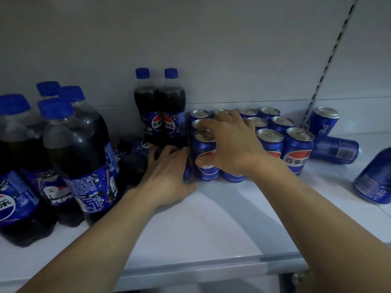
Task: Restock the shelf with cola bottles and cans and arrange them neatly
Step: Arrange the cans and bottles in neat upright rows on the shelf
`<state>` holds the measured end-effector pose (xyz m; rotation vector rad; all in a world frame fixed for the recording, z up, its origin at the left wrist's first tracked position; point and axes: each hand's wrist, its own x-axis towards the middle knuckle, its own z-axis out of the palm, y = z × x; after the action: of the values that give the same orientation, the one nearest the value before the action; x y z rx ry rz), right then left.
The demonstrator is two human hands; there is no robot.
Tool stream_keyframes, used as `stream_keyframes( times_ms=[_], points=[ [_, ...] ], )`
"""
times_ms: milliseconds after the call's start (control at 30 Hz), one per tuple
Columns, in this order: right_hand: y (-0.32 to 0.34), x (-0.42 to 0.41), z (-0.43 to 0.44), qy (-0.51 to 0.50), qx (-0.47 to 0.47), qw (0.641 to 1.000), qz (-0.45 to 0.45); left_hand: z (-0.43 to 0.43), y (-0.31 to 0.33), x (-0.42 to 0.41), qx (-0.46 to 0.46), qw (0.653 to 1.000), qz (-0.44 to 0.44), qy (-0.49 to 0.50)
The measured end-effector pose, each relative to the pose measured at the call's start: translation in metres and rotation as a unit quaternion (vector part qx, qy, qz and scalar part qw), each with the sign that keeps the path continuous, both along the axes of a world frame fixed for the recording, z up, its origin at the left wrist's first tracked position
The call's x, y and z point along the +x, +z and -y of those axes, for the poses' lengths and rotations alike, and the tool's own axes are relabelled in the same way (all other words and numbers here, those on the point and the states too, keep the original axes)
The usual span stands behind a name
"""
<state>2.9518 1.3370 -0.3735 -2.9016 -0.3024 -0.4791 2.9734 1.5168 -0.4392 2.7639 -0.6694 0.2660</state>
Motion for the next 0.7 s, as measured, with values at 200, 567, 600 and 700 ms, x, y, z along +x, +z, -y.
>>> stream_keyframes(
  times_ms=[200,567,600,700],
  points=[
    [-0.003,0.002,-0.004,-0.009,-0.029,0.999,0.013,0.008,0.003,-0.005,-0.026,0.999,-0.028,0.029],
    [0.002,-0.025,0.044,-0.012,0.203,0.966,0.158,0.020,0.001,0.001,-0.115,0.992,-0.028,0.054],
    [0.003,-0.028,0.052,-0.010,0.217,0.962,0.167,0.019,0.000,0.002,-0.116,0.992,-0.027,0.050],
    [-0.001,-0.035,0.068,-0.006,0.226,0.959,0.169,0.017,-0.004,0.001,-0.116,0.992,-0.019,0.047]
  ],
)
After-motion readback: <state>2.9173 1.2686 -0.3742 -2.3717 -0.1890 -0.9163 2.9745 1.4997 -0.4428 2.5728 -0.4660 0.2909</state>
